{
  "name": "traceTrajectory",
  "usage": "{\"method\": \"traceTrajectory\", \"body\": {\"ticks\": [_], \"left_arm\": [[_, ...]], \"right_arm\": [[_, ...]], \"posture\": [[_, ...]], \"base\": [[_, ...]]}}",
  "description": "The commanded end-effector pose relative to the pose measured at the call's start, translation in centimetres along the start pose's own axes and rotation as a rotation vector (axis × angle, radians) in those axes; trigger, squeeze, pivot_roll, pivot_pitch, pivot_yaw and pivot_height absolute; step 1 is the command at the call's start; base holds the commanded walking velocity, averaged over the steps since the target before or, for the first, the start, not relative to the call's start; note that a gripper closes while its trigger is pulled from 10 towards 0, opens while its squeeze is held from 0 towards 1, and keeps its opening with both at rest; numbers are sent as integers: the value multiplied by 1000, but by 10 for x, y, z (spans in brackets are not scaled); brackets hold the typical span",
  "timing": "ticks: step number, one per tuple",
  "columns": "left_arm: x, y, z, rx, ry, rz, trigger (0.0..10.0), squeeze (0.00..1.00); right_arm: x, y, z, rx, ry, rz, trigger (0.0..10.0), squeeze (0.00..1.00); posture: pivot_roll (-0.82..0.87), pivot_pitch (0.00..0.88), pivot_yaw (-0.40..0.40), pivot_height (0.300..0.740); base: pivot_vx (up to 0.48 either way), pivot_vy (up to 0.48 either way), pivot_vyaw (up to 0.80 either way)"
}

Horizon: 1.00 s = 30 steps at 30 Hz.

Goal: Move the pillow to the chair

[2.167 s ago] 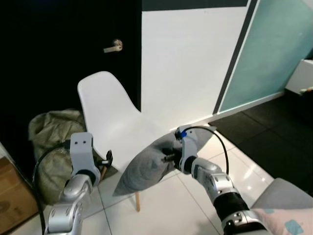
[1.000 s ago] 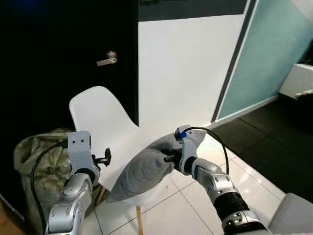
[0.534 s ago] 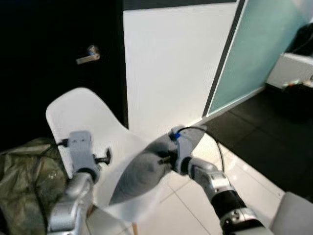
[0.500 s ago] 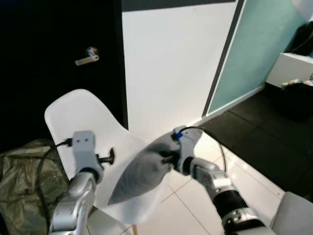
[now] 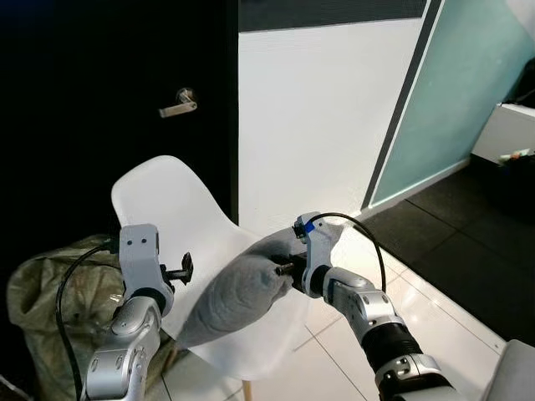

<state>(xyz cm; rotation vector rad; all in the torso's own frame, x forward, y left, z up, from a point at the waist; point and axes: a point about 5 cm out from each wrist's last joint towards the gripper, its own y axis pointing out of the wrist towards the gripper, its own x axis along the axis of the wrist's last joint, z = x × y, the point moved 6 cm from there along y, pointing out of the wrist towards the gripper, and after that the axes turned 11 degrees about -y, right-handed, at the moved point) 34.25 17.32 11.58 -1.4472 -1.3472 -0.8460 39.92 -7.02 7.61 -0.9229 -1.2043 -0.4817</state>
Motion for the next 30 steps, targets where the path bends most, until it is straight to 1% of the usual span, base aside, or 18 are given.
{"method": "traceTrajectory", "body": {"ticks": [1,4,10,12,13,14,15,16,17,19,20,22,23,24,27,28,29,30], "left_arm": [[-2,-1,1,3,14,13,10000,0],[5,-2,7,17,19,1,10000,0],[10,-3,12,28,23,-8,10000,0],[14,-4,15,36,25,-15,10000,0],[19,-6,19,47,27,-24,10000,0],[19,-6,19,47,27,-24,10000,0],[26,-9,24,59,34,-41,10000,0],[31,-12,28,67,39,-52,10000,0],[31,-12,28,67,39,-52,10000,0],[44,-17,39,97,58,-81,10000,0],[44,-17,39,97,58,-81,10000,0],[52,-23,50,129,83,-95,10000,0],[54,-26,56,145,93,-94,10000,0],[54,-26,56,145,93,-94,10000,0],[52,-34,67,178,101,-79,10000,0],[52,-34,67,178,101,-79,10000,0],[50,-37,70,187,102,-68,10000,0],[46,-40,71,196,102,-55,10000,0]], "right_arm": [[24,-1,-7,-26,-8,-90,10000,0],[30,3,-16,-57,4,-85,10000,0],[31,4,-20,-79,3,-74,10000,0],[31,5,-24,-95,-5,-60,10000,0],[32,5,-27,-106,-9,-51,10000,0],[32,5,-27,-106,-9,-51,10000,0],[34,5,-29,-113,-11,-47,10000,0],[36,5,-30,-116,-13,-45,10000,0],[36,5,-30,-116,-13,-45,10000,0],[41,6,-29,-106,-4,-58,10000,0],[41,6,-29,-106,-4,-58,10000,0],[44,8,-28,-97,-4,-63,10000,0],[44,8,-28,-96,-5,-62,10000,0],[44,8,-28,-96,-5,-62,10000,0],[45,9,-29,-102,-14,-57,10000,0],[45,9,-29,-102,-14,-57,10000,0],[49,9,-30,-105,-17,-68,10000,0],[59,10,-29,-100,-9,-97,10000,0]], "posture": [[-126,28,-31,675],[-110,51,-38,660],[-103,62,-41,650],[-94,76,-46,645],[-86,91,-49,640],[-86,91,-49,640],[-78,114,-54,635],[-78,114,-54,630],[-78,114,-54,630],[-71,142,-58,620],[-71,142,-58,620],[-68,150,-59,610],[-60,166,-61,605],[-60,166,-61,605],[-53,175,-63,590],[-53,175,-63,590],[-46,184,-68,585],[-44,193,-71,580]], "base": [[0,0,0],[0,0,0],[0,0,0],[0,0,0],[0,0,0],[0,0,0],[0,0,0],[0,0,0],[0,0,0],[0,0,0],[0,0,0],[0,0,0],[0,0,0],[0,0,0],[0,0,0],[0,0,0],[0,0,0],[0,0,0]]}}
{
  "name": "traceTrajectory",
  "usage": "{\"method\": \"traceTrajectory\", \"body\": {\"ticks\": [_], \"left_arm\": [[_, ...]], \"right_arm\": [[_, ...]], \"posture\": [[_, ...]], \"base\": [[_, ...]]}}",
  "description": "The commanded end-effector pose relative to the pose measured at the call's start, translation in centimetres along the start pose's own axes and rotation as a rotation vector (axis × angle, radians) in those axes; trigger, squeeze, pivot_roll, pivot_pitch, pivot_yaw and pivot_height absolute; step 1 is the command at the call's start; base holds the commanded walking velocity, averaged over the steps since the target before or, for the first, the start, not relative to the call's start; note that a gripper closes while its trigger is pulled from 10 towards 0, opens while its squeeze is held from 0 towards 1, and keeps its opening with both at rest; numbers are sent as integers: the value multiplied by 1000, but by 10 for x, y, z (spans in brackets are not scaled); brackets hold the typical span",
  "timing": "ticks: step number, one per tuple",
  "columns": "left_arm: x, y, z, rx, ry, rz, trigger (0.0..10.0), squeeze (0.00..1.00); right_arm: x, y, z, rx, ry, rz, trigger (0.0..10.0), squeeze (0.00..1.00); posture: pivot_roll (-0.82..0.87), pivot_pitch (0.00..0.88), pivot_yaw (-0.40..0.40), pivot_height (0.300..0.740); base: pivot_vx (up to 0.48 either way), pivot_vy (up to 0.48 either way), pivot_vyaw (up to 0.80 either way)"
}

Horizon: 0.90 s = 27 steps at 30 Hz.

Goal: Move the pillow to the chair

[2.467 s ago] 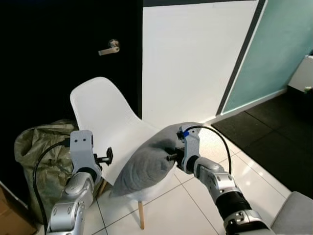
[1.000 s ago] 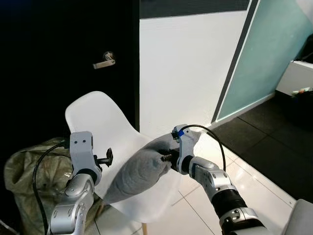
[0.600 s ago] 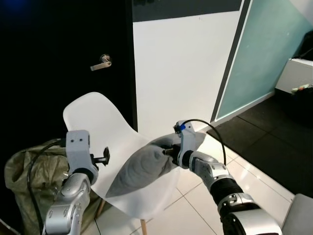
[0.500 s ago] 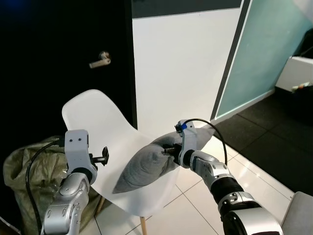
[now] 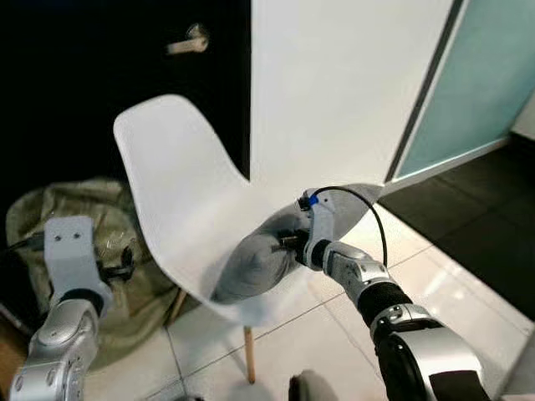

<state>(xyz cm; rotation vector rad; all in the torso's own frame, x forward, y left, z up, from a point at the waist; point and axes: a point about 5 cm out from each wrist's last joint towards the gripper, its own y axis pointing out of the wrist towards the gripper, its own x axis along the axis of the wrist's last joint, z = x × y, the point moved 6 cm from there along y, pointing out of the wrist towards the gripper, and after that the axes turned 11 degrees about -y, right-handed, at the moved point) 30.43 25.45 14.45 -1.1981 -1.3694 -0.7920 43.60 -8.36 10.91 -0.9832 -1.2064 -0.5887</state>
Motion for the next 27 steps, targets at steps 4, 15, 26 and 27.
{"method": "traceTrajectory", "body": {"ticks": [4,15,26,27], "left_arm": [[-9,-8,-1,1,-1,41,10000,0],[-31,-26,-19,-29,-29,123,10000,0],[-33,-25,-30,-57,-31,142,10000,0],[-32,-24,-31,-60,-31,142,10000,0]], "right_arm": [[45,6,10,37,20,-126,10000,0],[19,10,29,106,153,-85,10000,0],[-36,-4,31,229,140,97,10000,1000],[-34,-5,32,248,141,95,10000,1000]], "posture": [[-44,198,-75,565],[-34,215,-88,520],[-54,212,-71,520],[-57,204,-71,520]], "base": [[0,0,0],[0,0,0],[0,0,0],[0,0,0]]}}
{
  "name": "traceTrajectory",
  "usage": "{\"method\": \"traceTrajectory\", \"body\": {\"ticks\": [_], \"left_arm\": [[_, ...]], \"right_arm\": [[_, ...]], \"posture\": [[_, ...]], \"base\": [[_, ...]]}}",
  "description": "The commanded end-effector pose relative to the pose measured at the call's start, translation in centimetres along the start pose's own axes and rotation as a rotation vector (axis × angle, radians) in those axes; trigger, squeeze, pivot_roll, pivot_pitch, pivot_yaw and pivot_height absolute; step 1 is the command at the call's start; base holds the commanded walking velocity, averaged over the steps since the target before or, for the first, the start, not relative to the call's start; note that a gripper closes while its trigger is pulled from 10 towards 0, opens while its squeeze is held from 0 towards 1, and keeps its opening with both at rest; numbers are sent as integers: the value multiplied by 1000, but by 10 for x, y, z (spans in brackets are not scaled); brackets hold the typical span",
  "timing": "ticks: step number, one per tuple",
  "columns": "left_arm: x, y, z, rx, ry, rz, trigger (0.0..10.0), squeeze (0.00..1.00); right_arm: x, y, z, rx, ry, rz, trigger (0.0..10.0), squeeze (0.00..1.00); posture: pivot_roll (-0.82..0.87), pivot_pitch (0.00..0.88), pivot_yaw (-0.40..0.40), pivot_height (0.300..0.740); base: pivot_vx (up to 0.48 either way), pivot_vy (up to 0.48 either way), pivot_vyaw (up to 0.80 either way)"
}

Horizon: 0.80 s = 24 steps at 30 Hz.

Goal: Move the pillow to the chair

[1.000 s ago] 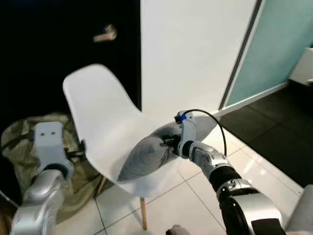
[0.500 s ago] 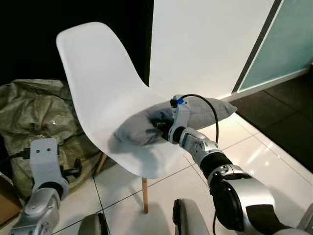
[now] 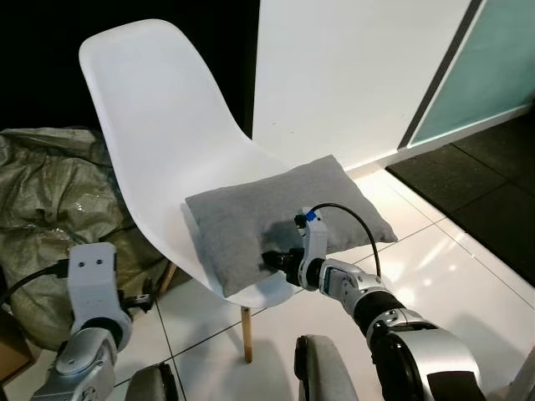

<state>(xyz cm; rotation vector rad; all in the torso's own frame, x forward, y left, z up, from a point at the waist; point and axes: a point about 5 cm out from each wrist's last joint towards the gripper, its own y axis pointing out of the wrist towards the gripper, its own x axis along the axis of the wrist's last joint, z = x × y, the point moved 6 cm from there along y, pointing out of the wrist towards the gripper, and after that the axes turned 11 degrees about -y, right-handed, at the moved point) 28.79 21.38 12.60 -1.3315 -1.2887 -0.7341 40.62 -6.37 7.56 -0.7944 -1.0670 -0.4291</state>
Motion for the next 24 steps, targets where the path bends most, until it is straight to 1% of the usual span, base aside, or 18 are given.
{"method": "traceTrajectory", "body": {"ticks": [1,2,4,5,7,8,10,11,12,14,15,16,19,20,21,22,23,24], "left_arm": [[-4,-1,-1,-1,-4,18,10000,0],[-3,1,-3,-3,-5,16,10000,0],[-3,2,-4,-4,-5,14,10000,0],[-2,3,-4,-5,-6,13,10000,0],[-2,3,-4,-5,-6,13,10000,0],[-2,4,-5,-6,-7,11,10000,0],[0,6,-6,-8,-10,7,10000,0],[0,6,-6,-8,-10,7,10000,0],[-1,9,-6,-8,-13,6,10000,0],[-1,9,-6,-8,-13,6,10000,0],[-1,10,-5,-8,-13,6,10000,0],[-1,11,-5,-9,-12,6,10000,0],[-2,12,-5,-10,-10,6,10000,0],[-1,12,2,-3,-3,3,10000,0],[-1,12,2,-3,-3,3,10000,0],[0,12,3,0,-1,2,10000,0],[0,12,3,0,-1,2,10000,0],[0,11,7,6,5,2,10000,0]], "right_arm": [[4,0,3,26,-1,-1,10000,1000],[3,-1,7,77,-10,10,10000,1000],[2,-2,10,102,-13,17,10000,1000],[-5,-5,12,141,-38,55,10000,1000],[-5,-5,12,141,-38,55,10000,1000],[-16,-11,10,176,-79,118,10000,1000],[-31,-32,-20,98,-117,205,10000,1000],[-31,-32,-20,98,-117,205,10000,1000],[-24,-60,-63,-89,-37,163,10000,1000],[-24,-60,-63,-89,-37,163,10000,1000],[-22,-71,-76,-137,10,136,10000,1000],[-23,-80,-81,-139,47,120,10000,1000],[-25,-85,-79,-99,90,102,10000,1000],[-25,-92,-47,75,175,2,10000,1000],[-25,-92,-47,75,175,2,10000,1000],[-24,-95,-36,128,190,-20,10000,1000],[-24,-95,-36,128,190,-20,10000,1000],[-29,-100,-21,170,158,-28,10000,0]], "posture": [[-57,204,-71,520],[-63,195,-69,520],[-63,195,-69,520],[-68,188,-68,520],[-68,188,-68,520],[-72,182,-70,520],[-87,172,-71,520],[-87,172,-71,520],[-110,161,-71,520],[-110,161,-71,520],[-112,159,-71,520],[-114,152,-74,520],[-117,148,-73,520],[-126,139,-66,520],[-126,139,-66,520],[-126,139,-66,520],[-126,139,-66,520],[-127,133,-58,520]], "base": [[0,0,0],[0,0,0],[0,0,0],[0,0,0],[0,0,0],[0,0,0],[0,0,0],[0,0,0],[0,0,0],[0,0,0],[0,0,0],[0,0,0],[0,0,0],[0,0,0],[0,0,0],[0,0,0],[0,0,0],[0,0,0]]}}
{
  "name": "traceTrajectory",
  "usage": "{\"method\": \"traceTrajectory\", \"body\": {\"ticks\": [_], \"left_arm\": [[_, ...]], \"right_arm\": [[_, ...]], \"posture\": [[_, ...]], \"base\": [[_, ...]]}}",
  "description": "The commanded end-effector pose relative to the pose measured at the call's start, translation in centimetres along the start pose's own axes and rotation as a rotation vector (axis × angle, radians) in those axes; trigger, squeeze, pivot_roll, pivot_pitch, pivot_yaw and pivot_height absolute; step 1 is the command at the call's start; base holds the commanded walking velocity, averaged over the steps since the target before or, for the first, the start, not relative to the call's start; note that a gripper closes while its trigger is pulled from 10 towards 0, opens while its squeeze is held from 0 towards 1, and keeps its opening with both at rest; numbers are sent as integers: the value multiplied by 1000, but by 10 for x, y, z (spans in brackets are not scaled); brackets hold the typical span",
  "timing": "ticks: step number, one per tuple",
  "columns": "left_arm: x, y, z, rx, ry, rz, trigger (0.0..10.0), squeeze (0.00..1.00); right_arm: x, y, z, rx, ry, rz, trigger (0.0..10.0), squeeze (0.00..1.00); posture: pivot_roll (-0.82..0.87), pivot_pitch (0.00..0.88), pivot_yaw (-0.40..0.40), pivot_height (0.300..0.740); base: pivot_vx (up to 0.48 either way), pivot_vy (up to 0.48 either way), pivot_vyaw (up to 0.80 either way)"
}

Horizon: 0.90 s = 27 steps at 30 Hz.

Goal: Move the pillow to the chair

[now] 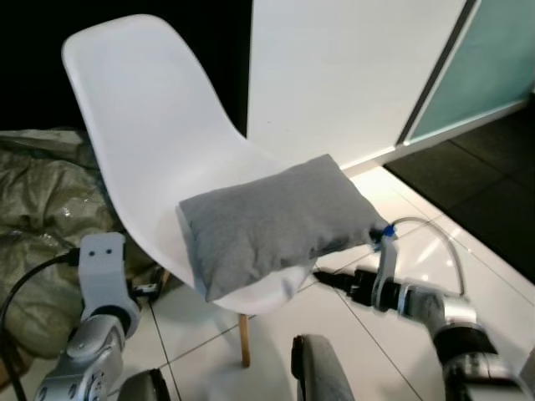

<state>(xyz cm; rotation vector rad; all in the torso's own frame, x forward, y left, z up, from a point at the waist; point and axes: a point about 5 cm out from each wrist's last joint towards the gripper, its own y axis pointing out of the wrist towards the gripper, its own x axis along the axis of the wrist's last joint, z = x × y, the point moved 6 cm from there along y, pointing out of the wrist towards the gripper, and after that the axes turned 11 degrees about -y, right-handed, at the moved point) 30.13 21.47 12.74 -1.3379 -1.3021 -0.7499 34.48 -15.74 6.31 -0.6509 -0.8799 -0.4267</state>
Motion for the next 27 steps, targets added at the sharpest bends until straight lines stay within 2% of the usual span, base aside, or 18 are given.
{"method": "traceTrajectory", "body": {"ticks": [1,3,4,5,6,8,10,13,17,19,20,22,23,25,27], "left_arm": [[-4,-1,10,19,12,16,10000,0],[-2,0,17,28,21,10,10000,0],[-2,0,17,28,21,10,10000,0],[-1,0,19,27,18,0,10000,0],[-1,0,19,27,18,0,10000,0],[-3,1,18,17,25,-14,10000,0],[-5,1,14,5,24,-16,10000,0],[-9,0,2,-32,2,-27,10000,0],[-12,-1,-5,-60,6,-33,10000,0],[-20,-2,-11,-86,21,-26,10000,0],[-24,-2,-12,-89,18,-20,10000,0],[-24,-2,-12,-89,18,-20,10000,0],[-28,-2,-11,-89,14,-16,10000,0],[-36,-1,-5,-79,3,-9,10000,0],[-39,-1,-1,-73,4,-7,10000,0]], "right_arm": [[11,-1,18,68,-53,-37,10000,0],[17,-7,40,134,2,-148,10000,0],[17,-7,40,134,2,-148,10000,0],[23,-10,51,179,44,-228,10000,0],[23,-10,51,179,44,-228,10000,0],[26,-10,69,247,59,-308,10000,0],[29,-8,72,250,53,-333,10000,0],[39,-4,61,182,62,-369,10000,0],[43,-2,54,132,39,-374,10000,0],[37,-2,41,55,13,-352,10000,0],[32,-3,32,9,8,-339,10000,0],[32,-3,32,9,8,-339,10000,0],[29,-5,25,-30,7,-328,10000,0],[23,-9,13,-96,-8,-301,10000,0],[21,-10,10,-117,-11,-292,10000,0]], "posture": [[-127,133,-58,520],[-140,114,-45,520],[-140,114,-45,520],[-145,105,-41,525],[-145,105,-41,525],[-145,91,-35,534],[-142,81,-29,539],[-134,54,-26,554],[-132,42,-27,563],[-130,26,-33,573],[-130,23,-34,578],[-130,23,-34,578],[-132,20,-34,583],[-141,11,-36,592],[-143,8,-38,597]], "base": [[0,0,0],[0,0,0],[0,0,0],[0,0,0],[0,0,0],[0,0,0],[0,0,0],[0,0,0],[0,0,0],[0,0,0],[0,0,0],[0,0,0],[0,0,0],[0,0,0],[0,0,0]]}}
